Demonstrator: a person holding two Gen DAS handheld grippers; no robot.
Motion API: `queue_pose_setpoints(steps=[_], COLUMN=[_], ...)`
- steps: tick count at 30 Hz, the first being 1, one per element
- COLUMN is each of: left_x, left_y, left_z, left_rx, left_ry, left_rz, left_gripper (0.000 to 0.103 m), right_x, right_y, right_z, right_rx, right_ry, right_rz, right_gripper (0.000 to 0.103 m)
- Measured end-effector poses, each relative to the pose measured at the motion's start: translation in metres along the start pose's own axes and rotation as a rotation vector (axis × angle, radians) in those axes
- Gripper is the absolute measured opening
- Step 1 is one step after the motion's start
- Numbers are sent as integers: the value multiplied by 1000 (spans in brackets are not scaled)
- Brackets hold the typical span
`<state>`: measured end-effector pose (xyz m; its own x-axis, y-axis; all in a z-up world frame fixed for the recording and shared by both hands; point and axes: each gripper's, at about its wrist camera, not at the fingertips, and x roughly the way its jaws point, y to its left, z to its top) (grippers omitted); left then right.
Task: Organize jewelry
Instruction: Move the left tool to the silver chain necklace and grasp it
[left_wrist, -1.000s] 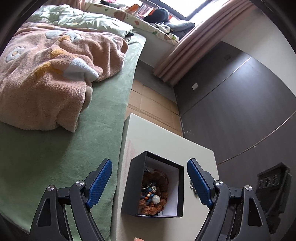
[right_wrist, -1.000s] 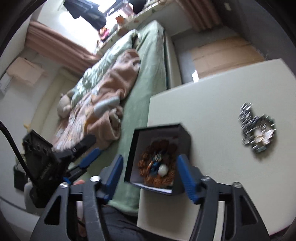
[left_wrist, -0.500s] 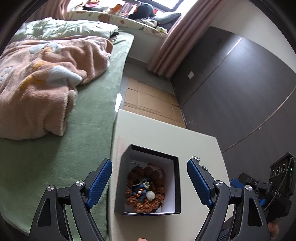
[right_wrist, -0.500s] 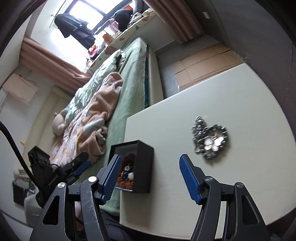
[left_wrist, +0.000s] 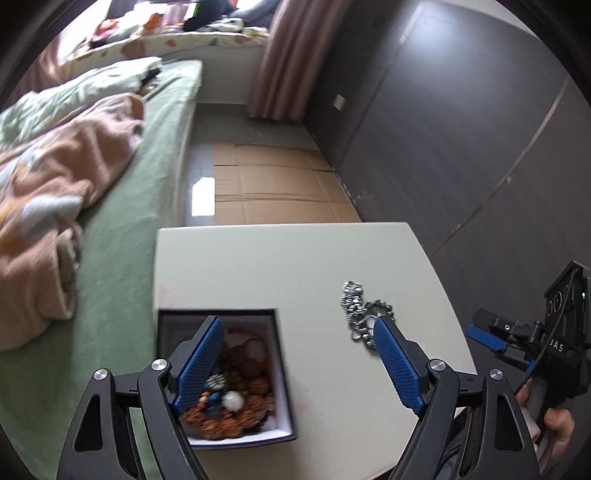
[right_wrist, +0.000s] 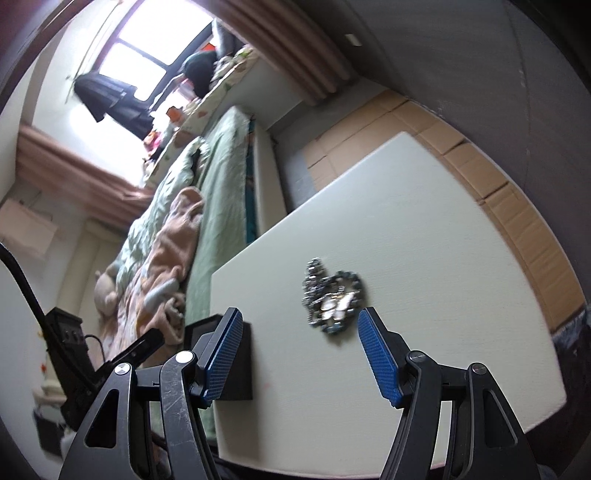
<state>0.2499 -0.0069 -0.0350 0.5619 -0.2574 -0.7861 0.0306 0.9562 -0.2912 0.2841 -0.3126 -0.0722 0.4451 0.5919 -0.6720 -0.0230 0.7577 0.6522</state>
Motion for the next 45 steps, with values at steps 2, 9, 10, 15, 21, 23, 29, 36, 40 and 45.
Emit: queue_pose_setpoints(steps=[2, 9, 10, 15, 21, 23, 29, 36, 40, 45], left_x=[7, 41, 44, 79, 118, 131, 162, 178, 173, 171], left_y=[-10, -43, -45, -62, -71, -73, -79, -75, -77, -80], left_z=[6, 25, 25, 30, 33, 33, 32, 26, 19, 18], left_rx=[21, 79, 80, 105, 122, 126, 153, 154, 198, 238], left_ry=[17, 78, 84, 145, 217, 241, 285, 291, 290, 310], left_rz=[-5, 0, 0, 21, 65, 81, 135, 179, 207, 192], left_gripper=[84, 83, 83, 78, 70, 67, 65, 61, 51, 20], right_x=[-2, -5, -5, -4, -3, -1, 6, 17, 26, 36], right_y=[-7, -26, -30, -46, -59, -63, -64, -60, -59, -51], right_z=[2, 7, 8, 11, 17, 18, 19, 19, 20, 18], right_rx=[19, 67, 77, 135, 172, 186, 186, 173, 174, 160], right_ry=[0, -5, -3, -4, -3, 3, 31, 66, 93, 114], right_rz=[-8, -10, -13, -24, -52, -49, -35, -43, -42, -46], right_gripper=[66, 66, 66, 66, 66, 66, 66, 66, 66, 66])
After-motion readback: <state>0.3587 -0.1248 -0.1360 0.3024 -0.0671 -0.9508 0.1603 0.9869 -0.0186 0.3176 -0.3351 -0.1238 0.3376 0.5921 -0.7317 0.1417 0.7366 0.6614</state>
